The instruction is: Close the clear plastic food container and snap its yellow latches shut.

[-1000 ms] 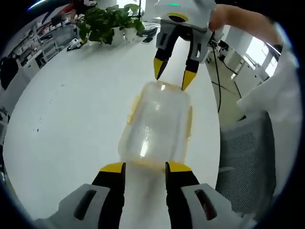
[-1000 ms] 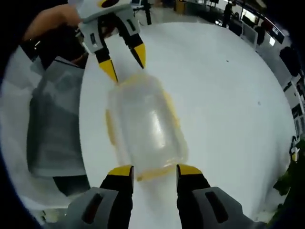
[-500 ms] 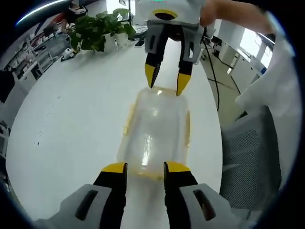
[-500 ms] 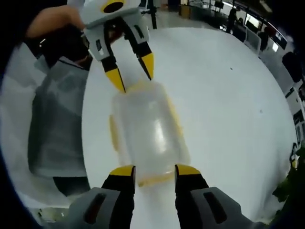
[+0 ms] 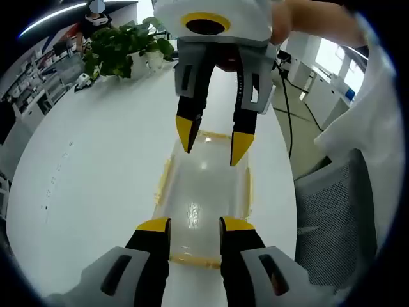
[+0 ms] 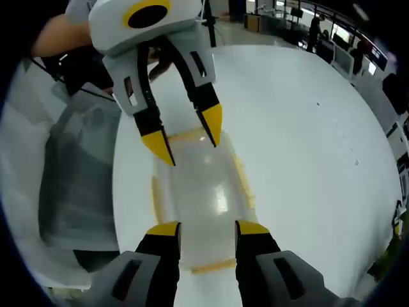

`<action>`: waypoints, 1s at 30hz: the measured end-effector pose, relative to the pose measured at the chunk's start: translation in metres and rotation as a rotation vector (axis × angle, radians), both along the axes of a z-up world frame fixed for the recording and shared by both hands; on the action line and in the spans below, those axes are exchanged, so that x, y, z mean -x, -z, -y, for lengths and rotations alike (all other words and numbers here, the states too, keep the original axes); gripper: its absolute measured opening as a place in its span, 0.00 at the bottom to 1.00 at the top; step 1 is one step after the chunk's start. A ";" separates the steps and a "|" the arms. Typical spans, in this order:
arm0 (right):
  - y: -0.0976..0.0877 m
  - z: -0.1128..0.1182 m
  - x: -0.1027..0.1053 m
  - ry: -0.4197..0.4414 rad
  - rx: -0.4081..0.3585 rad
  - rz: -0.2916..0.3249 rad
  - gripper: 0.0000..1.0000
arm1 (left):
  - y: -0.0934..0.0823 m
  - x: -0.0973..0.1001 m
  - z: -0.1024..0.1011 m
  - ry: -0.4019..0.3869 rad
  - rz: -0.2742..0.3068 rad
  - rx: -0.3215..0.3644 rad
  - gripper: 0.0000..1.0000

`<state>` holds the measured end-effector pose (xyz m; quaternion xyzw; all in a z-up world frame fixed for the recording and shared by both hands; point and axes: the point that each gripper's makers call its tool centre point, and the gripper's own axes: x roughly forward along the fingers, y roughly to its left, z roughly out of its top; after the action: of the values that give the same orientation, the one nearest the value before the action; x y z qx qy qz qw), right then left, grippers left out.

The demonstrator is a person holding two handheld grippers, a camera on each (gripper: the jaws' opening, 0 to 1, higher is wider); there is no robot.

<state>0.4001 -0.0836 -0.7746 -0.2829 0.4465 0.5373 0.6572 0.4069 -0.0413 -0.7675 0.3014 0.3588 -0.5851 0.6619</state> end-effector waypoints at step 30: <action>0.003 -0.011 -0.021 -0.008 -0.026 0.025 0.31 | 0.004 0.027 0.023 -0.029 -0.059 0.041 0.31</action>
<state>0.4214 -0.0723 -0.7777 -0.2826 0.4301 0.5421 0.6643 0.3802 -0.0645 -0.7713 0.2655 0.3704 -0.5912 0.6655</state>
